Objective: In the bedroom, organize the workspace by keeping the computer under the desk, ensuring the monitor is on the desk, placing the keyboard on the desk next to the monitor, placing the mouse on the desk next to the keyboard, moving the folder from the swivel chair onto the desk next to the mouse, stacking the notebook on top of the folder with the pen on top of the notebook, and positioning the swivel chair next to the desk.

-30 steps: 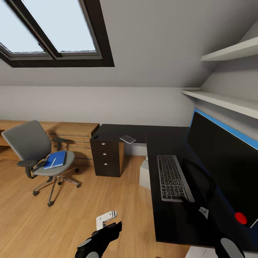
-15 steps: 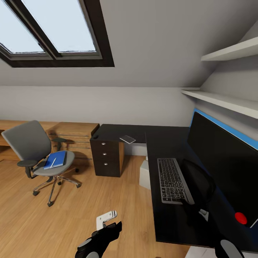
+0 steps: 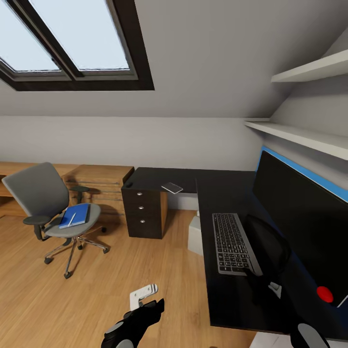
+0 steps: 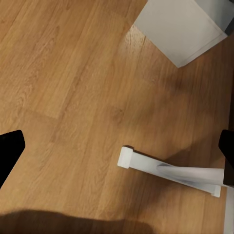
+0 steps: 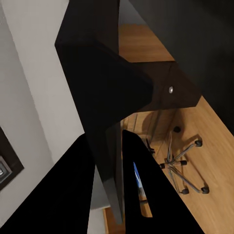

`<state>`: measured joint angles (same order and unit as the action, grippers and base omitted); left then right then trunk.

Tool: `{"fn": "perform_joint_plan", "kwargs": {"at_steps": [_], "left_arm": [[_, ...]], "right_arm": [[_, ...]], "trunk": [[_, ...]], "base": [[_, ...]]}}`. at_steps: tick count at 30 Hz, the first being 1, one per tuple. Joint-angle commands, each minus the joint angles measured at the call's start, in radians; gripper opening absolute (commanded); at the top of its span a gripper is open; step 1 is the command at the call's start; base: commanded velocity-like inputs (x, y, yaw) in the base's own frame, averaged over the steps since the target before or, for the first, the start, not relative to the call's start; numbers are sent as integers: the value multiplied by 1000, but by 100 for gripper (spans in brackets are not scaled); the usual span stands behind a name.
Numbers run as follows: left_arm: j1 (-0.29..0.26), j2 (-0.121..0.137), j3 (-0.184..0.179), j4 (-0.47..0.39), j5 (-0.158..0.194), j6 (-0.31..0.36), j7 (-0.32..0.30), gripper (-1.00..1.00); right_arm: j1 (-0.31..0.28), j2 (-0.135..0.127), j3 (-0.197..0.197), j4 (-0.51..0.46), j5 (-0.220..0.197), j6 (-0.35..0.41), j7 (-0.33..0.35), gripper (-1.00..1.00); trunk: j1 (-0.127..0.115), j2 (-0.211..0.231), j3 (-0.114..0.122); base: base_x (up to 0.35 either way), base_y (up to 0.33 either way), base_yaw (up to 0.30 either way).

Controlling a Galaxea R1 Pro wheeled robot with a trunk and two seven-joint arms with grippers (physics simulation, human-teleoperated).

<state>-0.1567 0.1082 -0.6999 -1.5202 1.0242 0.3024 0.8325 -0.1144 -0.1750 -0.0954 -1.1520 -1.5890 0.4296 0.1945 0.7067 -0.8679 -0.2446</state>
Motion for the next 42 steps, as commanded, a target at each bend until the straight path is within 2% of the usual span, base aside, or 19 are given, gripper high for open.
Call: {"fn": "perform_joint_plan", "kwargs": {"at_steps": [1, 7, 10, 15, 21, 22, 26, 42], "left_arm": [[-1, 1, -1, -1, 4, 3, 7, 100], [-1, 2, 1, -2, 4, 3, 6, 100], [-1, 15, 5, -6, 4, 2, 5, 100], [-1, 22, 6, -11, 4, 1, 5, 100], [-1, 26, 34, -16, 4, 0, 1, 100], [-1, 41, 35, -18, 5, 0, 0, 100], [-1, 54, 51, -20, 5, 0, 1, 100], [-1, 57, 60, -21, 5, 0, 0, 100]], "right_arm": [[-1, 0, -1, 1, -6, 6, 3, -100], [-1, 2, -1, 4, -4, 4, 5, -100], [-1, 2, -2, 24, -4, 1, 5, -100], [-1, 2, -5, 44, -3, -1, 4, -100], [-1, 2, -6, 47, -2, -3, 0, -100], [-1, 2, -5, 47, -2, -3, -1, -100], [-1, 2, -3, 48, -2, -3, -1, -100], [-1, 0, -3, 48, 0, -4, -4, -100]], "trunk": [[0, -1, -1], [0, -1, -1], [0, -1, -1], [0, -1, -1], [0, -1, -1], [0, -1, -1], [0, -1, -1], [0, -1, -1]], "base": [[0, 0, 0], [0, 0, 0], [0, 0, 0], [0, 0, 0], [88, 0, 0], [138, 0, 0], [51, 0, 0], [151, -104, 0]]}}
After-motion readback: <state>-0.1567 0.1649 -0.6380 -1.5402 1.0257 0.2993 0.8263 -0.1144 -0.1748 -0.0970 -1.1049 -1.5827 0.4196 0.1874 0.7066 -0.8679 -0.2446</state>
